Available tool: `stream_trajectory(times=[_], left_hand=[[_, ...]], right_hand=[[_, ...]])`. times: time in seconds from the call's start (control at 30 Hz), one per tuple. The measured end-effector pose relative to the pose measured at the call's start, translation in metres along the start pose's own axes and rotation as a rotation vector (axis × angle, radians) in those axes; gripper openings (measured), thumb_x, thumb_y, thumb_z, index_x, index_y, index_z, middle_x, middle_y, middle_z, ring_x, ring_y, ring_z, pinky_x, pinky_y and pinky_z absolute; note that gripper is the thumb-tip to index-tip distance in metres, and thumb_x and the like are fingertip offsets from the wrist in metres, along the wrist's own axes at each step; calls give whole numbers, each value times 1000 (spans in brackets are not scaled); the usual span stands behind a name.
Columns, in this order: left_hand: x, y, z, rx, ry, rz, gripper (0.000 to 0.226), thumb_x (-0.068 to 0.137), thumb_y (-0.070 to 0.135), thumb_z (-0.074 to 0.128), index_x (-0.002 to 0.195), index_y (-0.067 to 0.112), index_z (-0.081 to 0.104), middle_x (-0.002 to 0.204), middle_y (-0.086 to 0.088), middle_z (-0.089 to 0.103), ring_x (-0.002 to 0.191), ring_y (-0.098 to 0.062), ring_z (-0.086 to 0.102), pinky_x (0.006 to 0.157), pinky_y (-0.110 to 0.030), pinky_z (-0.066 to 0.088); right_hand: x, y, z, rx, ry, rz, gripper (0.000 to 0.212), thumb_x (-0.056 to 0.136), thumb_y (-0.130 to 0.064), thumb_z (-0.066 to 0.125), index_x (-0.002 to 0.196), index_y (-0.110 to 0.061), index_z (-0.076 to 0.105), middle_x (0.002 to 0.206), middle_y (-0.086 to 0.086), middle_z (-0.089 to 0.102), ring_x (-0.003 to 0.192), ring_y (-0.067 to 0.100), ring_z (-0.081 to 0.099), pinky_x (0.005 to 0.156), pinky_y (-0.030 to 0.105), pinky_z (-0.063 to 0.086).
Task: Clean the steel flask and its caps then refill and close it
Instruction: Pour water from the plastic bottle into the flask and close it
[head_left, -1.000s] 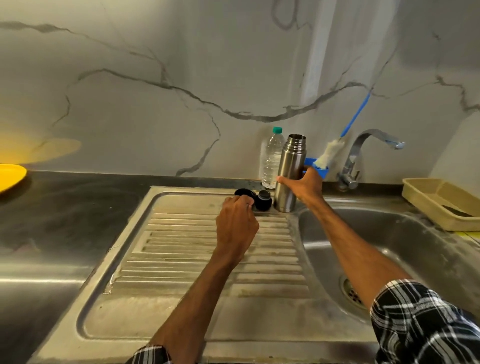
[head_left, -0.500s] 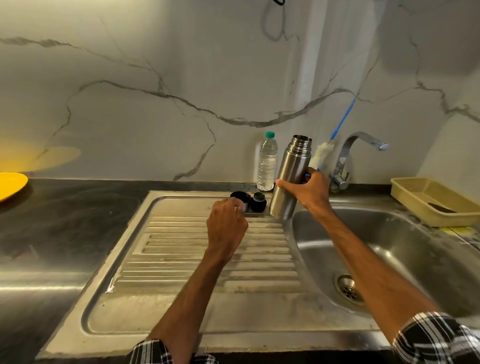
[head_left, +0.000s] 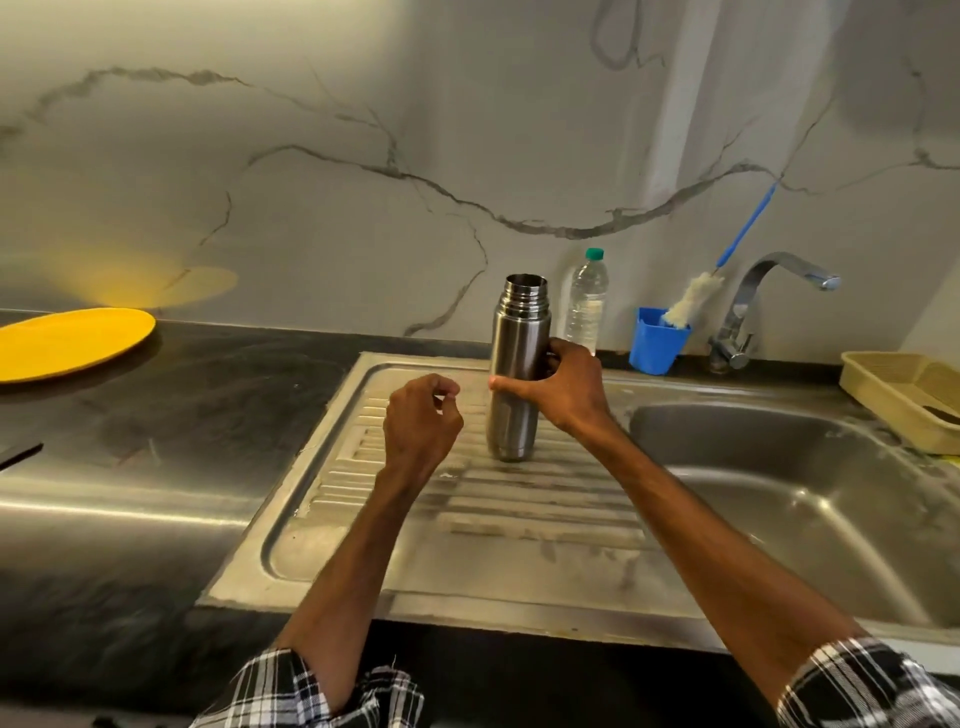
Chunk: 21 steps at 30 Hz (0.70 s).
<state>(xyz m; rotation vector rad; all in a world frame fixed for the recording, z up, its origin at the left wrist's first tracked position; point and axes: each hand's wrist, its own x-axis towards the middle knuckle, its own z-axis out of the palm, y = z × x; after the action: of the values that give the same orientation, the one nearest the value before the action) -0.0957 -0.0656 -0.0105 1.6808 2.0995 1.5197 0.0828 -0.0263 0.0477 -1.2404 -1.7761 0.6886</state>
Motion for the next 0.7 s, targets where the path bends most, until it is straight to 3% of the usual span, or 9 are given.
stream_trajectory(times=[0.07,0.3,0.43,0.57,0.7], left_hand=[[-2,-8,-6,6,-8,-22,15,90,11,69,100,17,78,100,4,76,83,-10,67,76,-24,54],[-3,-19,-11,79,-42,-74,17,90,14,70,105,17,77,106,2,75,93,-16,69,82,-36,57],[-5,-15,-11,113,-16,-68,16,95,23,68,107,16,76,106,0,76,92,-16,69,80,-35,57],[-6,-11,-10,139,20,-81,26,100,35,62,99,14,77,92,-1,75,74,-11,63,67,-28,47],[-9,-7,-12,142,23,-93,40,102,39,56,73,14,68,62,3,61,53,-8,52,54,-23,37]], right_hand=[[1,-6,15,-11,-1,-11,73,61,-43,94,121,-13,66,112,2,73,97,14,69,85,28,58],[7,-10,45,-17,2,-29,73,62,-45,93,122,-13,66,116,7,73,100,17,70,88,33,59],[7,-6,54,-17,13,-30,74,60,-45,94,121,-14,66,118,6,73,103,17,69,91,36,59],[5,-3,55,-2,12,-37,78,61,-47,93,125,-14,63,122,6,70,108,17,67,91,31,55],[3,4,53,-16,-37,-30,84,63,-52,91,131,-14,59,127,6,68,111,19,67,94,34,56]])
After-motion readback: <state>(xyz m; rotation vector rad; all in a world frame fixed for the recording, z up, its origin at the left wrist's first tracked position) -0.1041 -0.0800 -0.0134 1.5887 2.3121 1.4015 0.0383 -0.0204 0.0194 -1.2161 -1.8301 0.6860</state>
